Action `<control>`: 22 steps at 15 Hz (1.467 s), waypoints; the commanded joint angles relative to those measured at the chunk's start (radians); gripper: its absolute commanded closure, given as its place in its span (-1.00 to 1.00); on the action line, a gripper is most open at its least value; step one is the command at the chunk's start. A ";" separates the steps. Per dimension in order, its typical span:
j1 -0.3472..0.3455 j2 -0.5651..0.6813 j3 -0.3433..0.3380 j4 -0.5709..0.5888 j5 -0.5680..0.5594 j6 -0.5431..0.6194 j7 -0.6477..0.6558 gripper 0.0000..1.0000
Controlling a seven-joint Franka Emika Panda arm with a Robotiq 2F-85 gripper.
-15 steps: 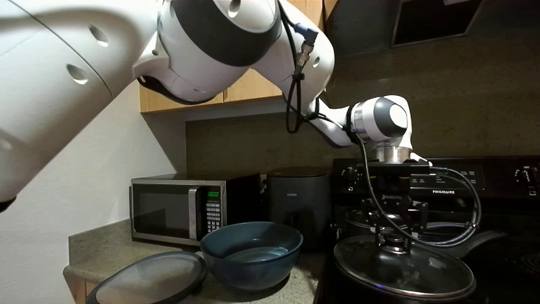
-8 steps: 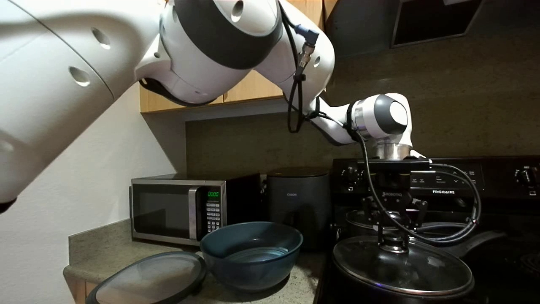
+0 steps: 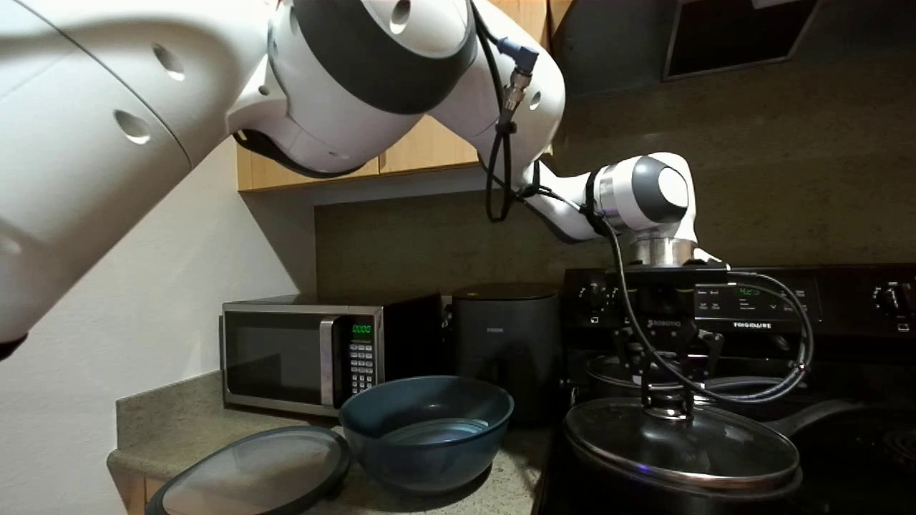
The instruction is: Remove the lid from the pot and put it inside the bowl
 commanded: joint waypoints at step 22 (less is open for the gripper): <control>0.248 -0.161 0.034 -0.230 -0.292 0.231 -0.024 0.50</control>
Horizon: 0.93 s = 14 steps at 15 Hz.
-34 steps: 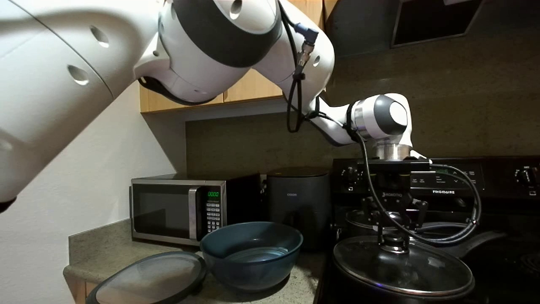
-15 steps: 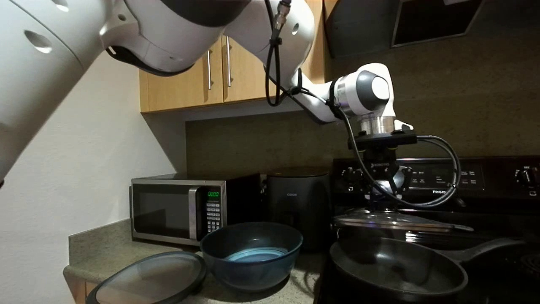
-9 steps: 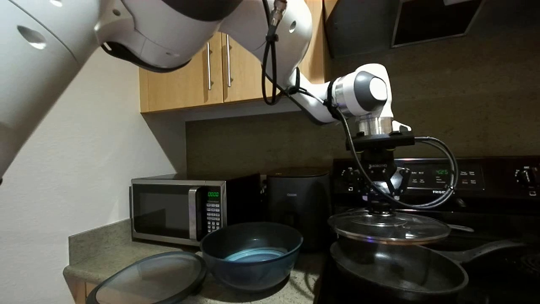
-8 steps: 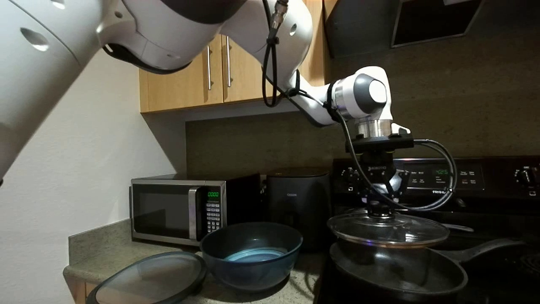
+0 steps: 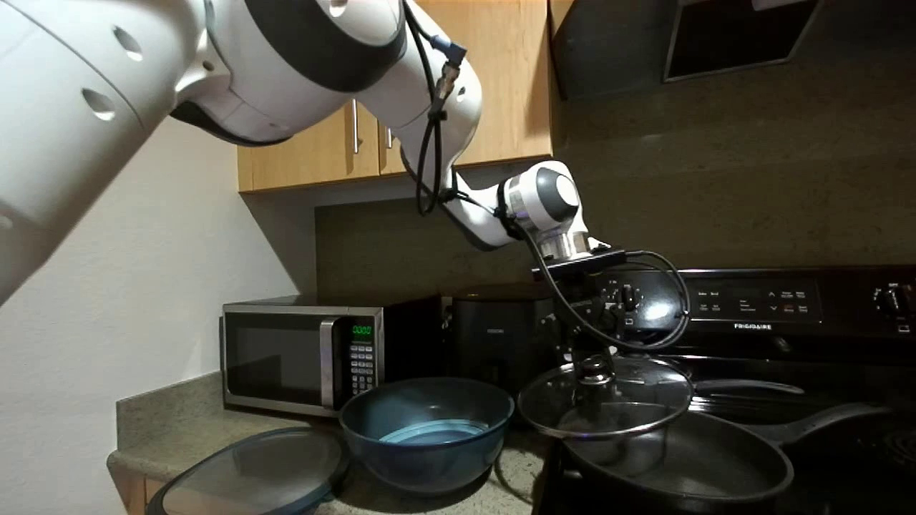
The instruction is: Remove the lid from the pot and put it inside the bowl
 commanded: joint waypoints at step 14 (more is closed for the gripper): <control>0.111 -0.166 0.003 -0.183 -0.192 0.181 0.054 0.50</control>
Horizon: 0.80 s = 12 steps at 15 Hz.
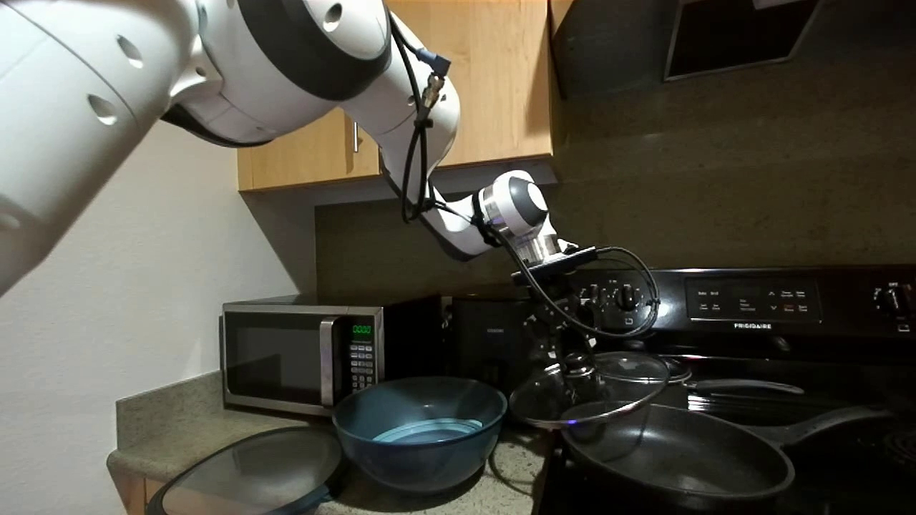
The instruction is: Remove the lid from the pot and put it inside the bowl
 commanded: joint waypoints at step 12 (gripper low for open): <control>0.103 -0.454 0.042 -0.336 -0.150 0.225 0.204 0.00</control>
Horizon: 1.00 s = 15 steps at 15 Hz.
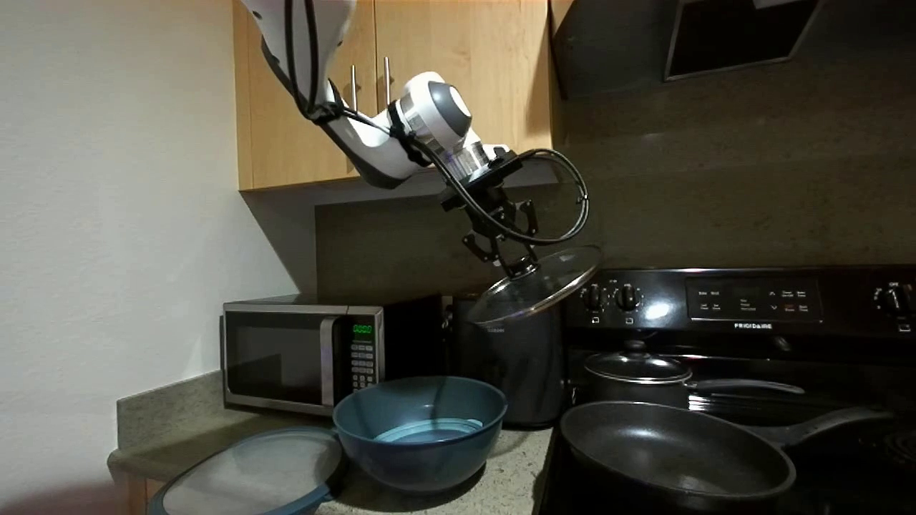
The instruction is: Remove the lid from the pot and put it inside the bowl
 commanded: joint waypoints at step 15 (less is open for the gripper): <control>0.182 0.313 0.127 0.082 -0.105 -0.171 0.084 0.50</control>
